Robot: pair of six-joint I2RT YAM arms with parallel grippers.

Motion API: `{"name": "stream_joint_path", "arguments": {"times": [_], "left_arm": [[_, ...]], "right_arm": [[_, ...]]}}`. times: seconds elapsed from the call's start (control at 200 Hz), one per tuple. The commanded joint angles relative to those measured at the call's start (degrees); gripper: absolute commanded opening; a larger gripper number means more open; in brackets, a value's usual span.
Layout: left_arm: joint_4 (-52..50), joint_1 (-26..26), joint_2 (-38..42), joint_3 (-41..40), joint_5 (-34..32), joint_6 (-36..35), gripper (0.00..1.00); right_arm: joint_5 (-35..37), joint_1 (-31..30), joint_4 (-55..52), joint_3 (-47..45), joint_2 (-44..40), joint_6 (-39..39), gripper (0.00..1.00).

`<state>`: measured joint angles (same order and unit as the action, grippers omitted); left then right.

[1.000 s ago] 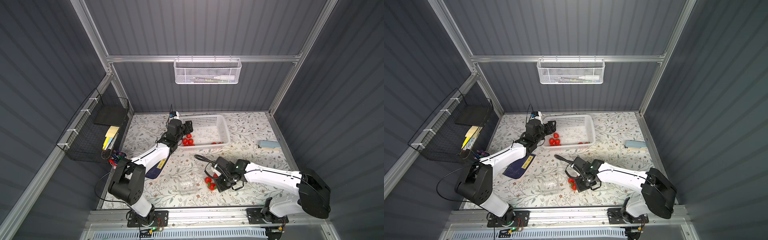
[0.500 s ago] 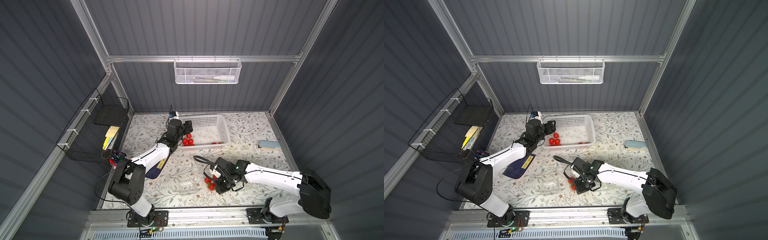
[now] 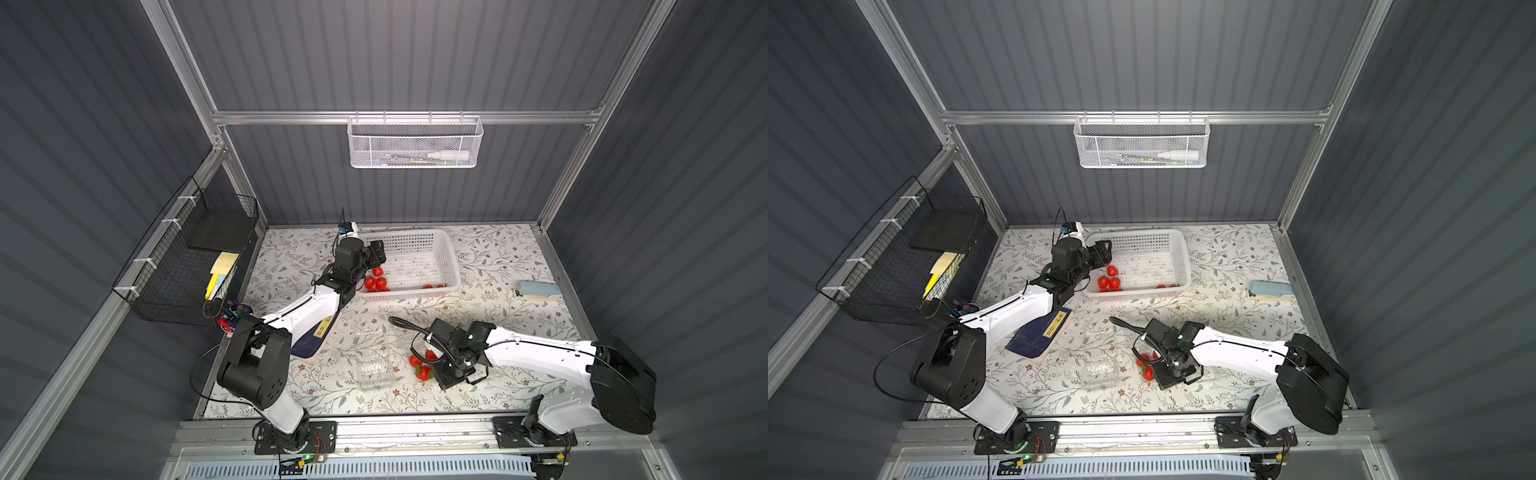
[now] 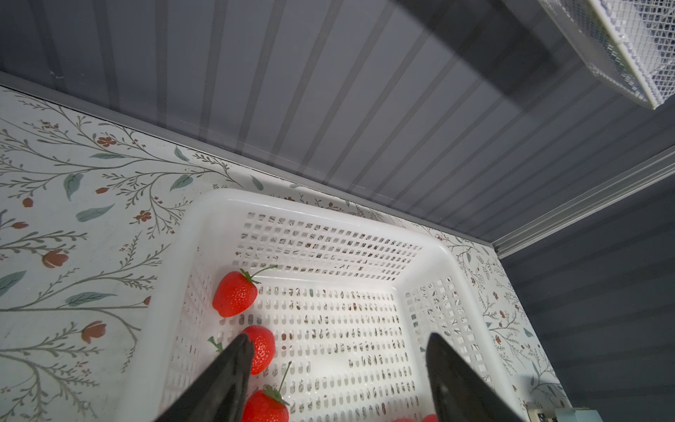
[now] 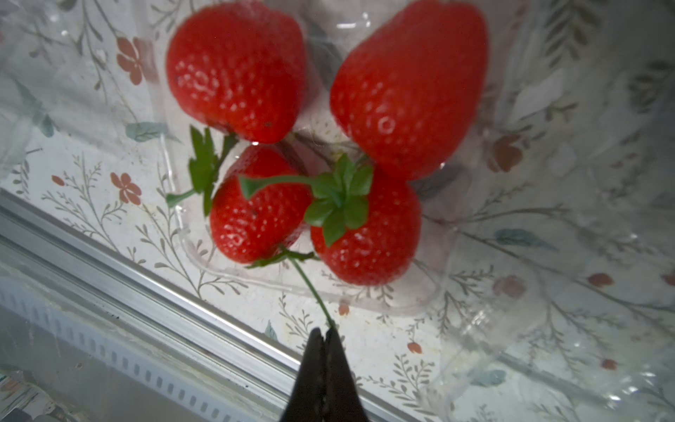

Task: Pack strawberries into containers
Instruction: Adjust the strawberry in the packing box.

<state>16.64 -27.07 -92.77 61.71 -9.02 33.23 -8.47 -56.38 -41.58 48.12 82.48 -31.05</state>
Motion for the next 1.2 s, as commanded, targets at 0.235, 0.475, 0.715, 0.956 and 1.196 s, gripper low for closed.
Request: {"name": "stream_joint_path", "arguments": {"times": [0.235,0.475,0.715,0.956,1.196], "left_arm": [[-0.3,-0.4,-0.5,0.7,-0.3,-0.9,0.77],[-0.2,-0.4,-0.8,0.7,-0.2,-1.0,0.77],[-0.6,-0.4,-0.3,0.3,-0.2,-1.0,0.77],[-0.4,-0.4,-0.7,0.3,-0.1,-0.9,0.77],[-0.6,-0.4,-0.9,0.3,-0.1,-1.0,0.77]], "right_arm": [[2.8,2.3,-1.0,2.2,0.3,0.4,0.00],[1.8,2.7,-0.3,2.9,1.5,0.6,0.00],[0.8,2.8,-1.9,4.2,1.3,1.3,0.00],[-0.6,2.5,-4.2,3.2,-0.7,0.8,0.11],[-5.8,0.0,-0.4,-1.7,-4.2,-1.8,0.03]]}}
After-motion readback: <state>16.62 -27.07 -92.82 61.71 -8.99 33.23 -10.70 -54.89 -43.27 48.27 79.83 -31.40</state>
